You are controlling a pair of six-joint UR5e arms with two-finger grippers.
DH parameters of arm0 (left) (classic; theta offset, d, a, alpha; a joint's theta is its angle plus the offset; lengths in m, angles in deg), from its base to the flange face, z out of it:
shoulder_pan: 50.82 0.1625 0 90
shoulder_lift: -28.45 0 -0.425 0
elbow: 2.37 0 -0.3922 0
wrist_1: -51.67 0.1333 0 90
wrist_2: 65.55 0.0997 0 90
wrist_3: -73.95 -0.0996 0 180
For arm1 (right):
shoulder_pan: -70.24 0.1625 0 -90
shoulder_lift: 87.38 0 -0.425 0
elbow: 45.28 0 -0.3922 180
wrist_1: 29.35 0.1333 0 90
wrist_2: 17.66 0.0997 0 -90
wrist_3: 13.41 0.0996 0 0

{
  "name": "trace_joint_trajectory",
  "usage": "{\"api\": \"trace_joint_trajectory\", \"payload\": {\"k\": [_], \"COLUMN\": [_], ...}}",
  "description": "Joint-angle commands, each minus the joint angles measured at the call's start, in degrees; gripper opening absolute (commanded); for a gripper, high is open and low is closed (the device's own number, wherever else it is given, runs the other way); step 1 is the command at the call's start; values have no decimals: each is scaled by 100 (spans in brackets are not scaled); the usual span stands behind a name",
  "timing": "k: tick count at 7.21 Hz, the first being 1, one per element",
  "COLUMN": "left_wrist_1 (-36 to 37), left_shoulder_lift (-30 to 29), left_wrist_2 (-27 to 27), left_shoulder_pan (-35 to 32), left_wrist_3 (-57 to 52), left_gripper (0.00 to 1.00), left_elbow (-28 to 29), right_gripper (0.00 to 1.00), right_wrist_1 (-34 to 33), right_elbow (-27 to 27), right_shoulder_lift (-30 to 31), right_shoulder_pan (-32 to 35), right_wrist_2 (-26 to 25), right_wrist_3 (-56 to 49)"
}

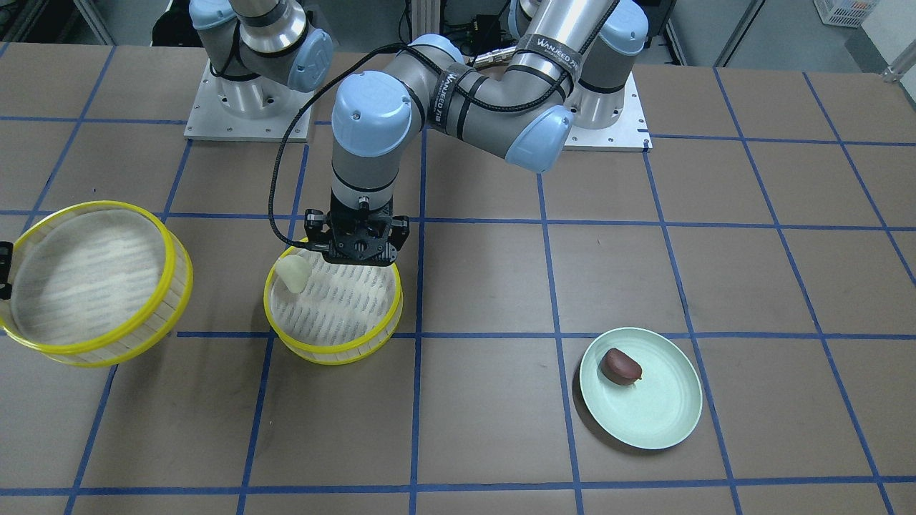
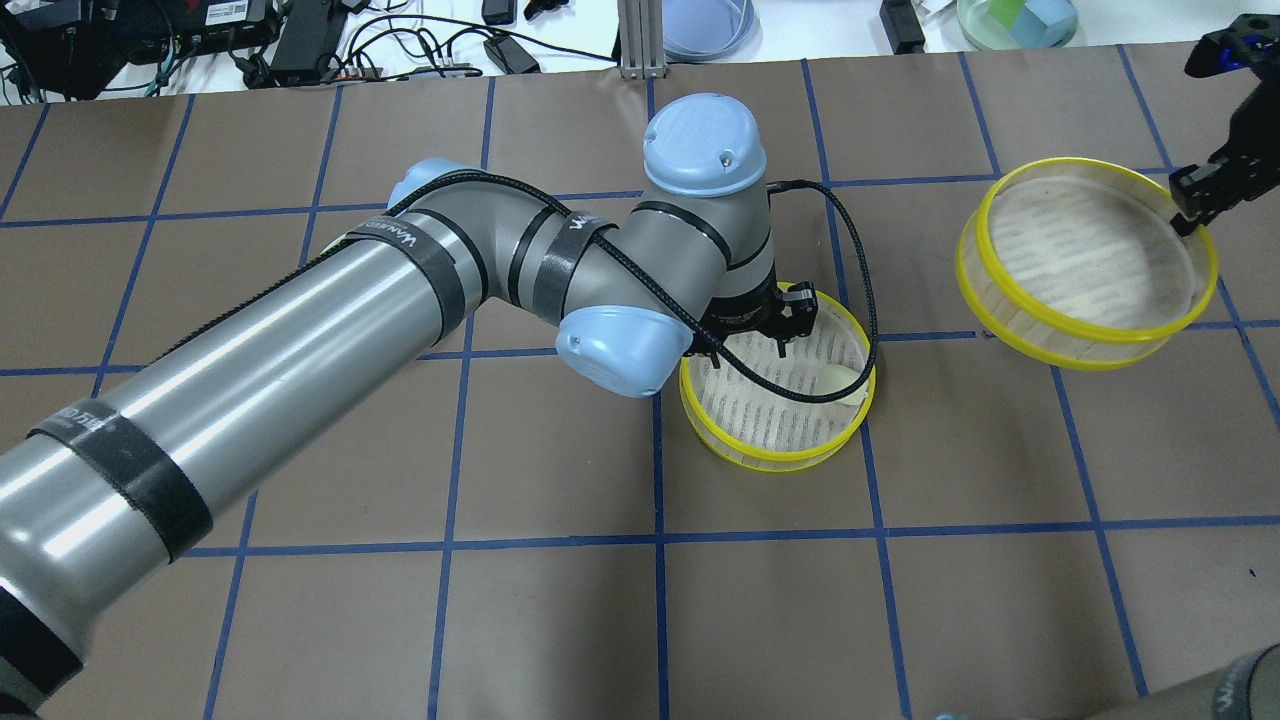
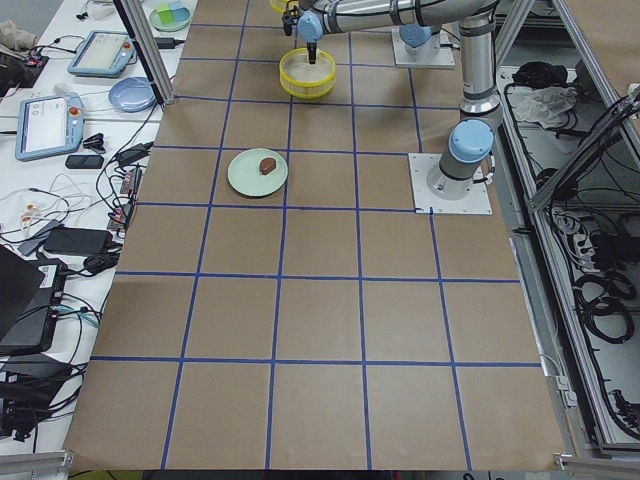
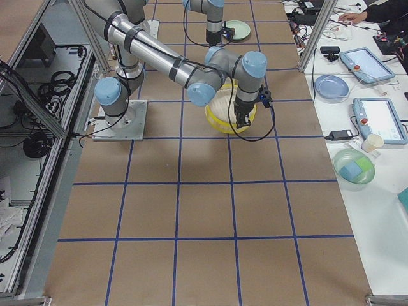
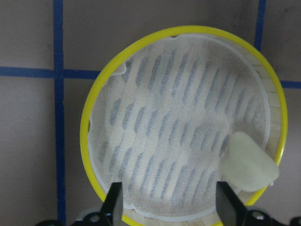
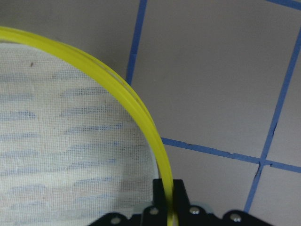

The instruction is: Stack buns with steamer

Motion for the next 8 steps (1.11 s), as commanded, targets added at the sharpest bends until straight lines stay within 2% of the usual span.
{"api": "trace_joint_trajectory", "payload": {"k": [1,3,5,7,8], "left_wrist_1": [-114,-998,-1475,-1521,-1452], "left_shoulder_lift": [272,727,1080,1134,1004], "left_wrist_2": [508,580,756,748,739], "left_shoulder_pan": [278,1094,2051,3263,3512], "left_wrist_3": [-382,-1380,-2758,-4008,-4554], "left_gripper": [100,100,100,100,100], "left_elbow": [36,45,45,-68,-86], "right_gripper": [5,5,2,0,0], "right_wrist_1": [66,66,40,-405,-965], "right_elbow": [-102,-277,-768,-1164,-1480], "right_shoulder_lift": [76,85,303,515,559], "right_shoulder_pan": [659,1319,2117,2726,2858], "right_wrist_2": [-100,-215,-180,-180,-223], "right_wrist_3": [929,2045,3100,3536,3501]}}
